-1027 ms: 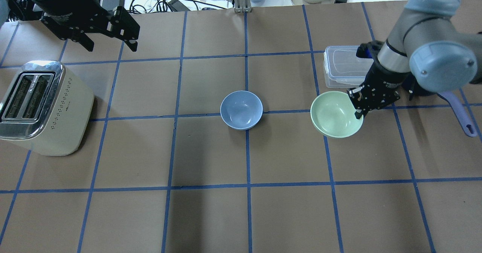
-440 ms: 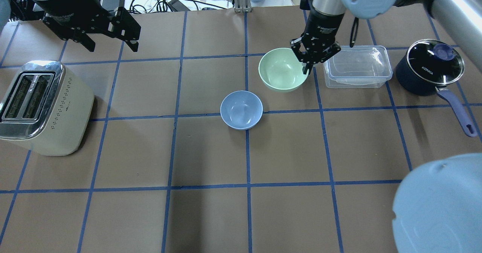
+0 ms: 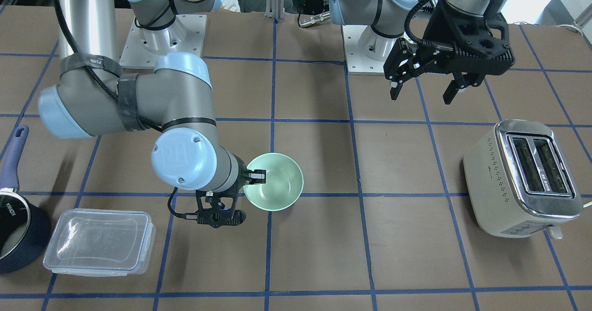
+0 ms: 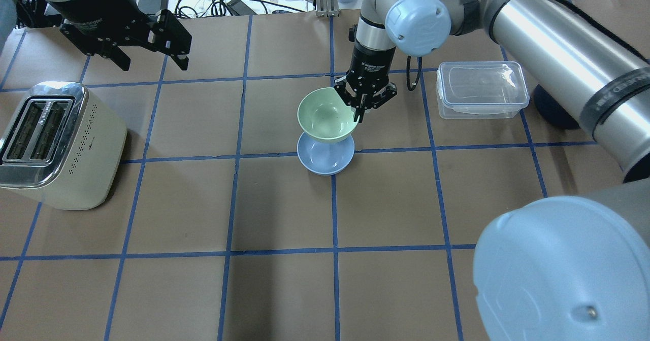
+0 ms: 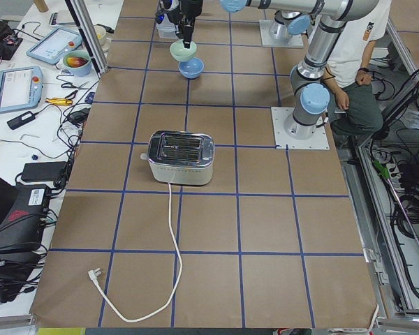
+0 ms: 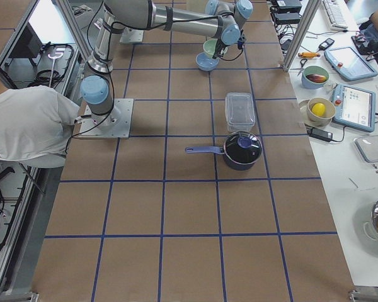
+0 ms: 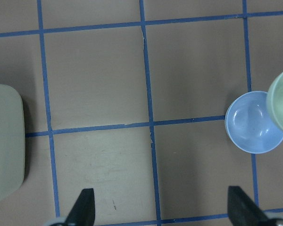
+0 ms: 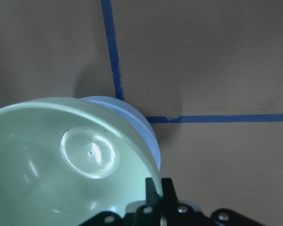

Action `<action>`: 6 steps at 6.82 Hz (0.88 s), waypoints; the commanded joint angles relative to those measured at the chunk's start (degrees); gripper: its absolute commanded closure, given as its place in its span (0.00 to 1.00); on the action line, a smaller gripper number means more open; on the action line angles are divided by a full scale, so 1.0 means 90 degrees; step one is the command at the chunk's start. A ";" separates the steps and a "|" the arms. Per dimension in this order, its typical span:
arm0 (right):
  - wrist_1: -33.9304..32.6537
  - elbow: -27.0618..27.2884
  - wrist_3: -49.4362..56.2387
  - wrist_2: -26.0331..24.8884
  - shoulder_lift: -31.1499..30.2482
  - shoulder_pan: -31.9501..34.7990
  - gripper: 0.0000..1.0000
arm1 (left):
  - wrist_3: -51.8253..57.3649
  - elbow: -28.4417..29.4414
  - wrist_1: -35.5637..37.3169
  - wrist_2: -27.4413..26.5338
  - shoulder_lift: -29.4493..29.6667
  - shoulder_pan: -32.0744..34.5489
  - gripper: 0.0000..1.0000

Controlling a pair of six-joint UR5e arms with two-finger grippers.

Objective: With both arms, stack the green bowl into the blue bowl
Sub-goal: 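Lower the green bowl into the blue bowl and open the right gripper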

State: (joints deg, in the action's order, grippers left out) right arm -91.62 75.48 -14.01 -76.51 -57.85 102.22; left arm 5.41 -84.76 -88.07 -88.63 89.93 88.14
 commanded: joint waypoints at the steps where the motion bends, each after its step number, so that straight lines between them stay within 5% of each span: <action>1: -0.0084 0.0177 -0.0035 -0.0246 0.0148 0.0107 0.70 | -0.0006 0.0004 0.0010 -0.0006 -0.0002 0.0002 0.00; 2: -0.0345 0.0342 -0.0006 -0.0462 0.0139 0.0116 0.32 | -0.0006 0.0004 0.0010 -0.0006 -0.0002 0.0002 0.00; 3: -0.0454 0.0450 0.0033 -0.0464 0.0100 0.0107 0.17 | -0.0006 0.0004 0.0010 0.0004 0.0008 0.0002 0.00; 4: -0.0426 0.0316 0.0188 -0.0493 -0.0084 0.0010 0.04 | -0.0006 0.0004 0.0019 0.0014 0.0008 0.0002 0.00; 6: 0.0214 0.0014 0.0268 -0.0707 -0.0776 -0.0447 0.00 | -0.0006 0.0004 0.0020 0.0014 0.0008 -0.0008 0.00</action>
State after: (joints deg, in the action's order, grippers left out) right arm -93.54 77.27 -11.99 -81.73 -61.29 100.83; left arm 5.36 -84.73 -87.90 -88.55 89.99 88.10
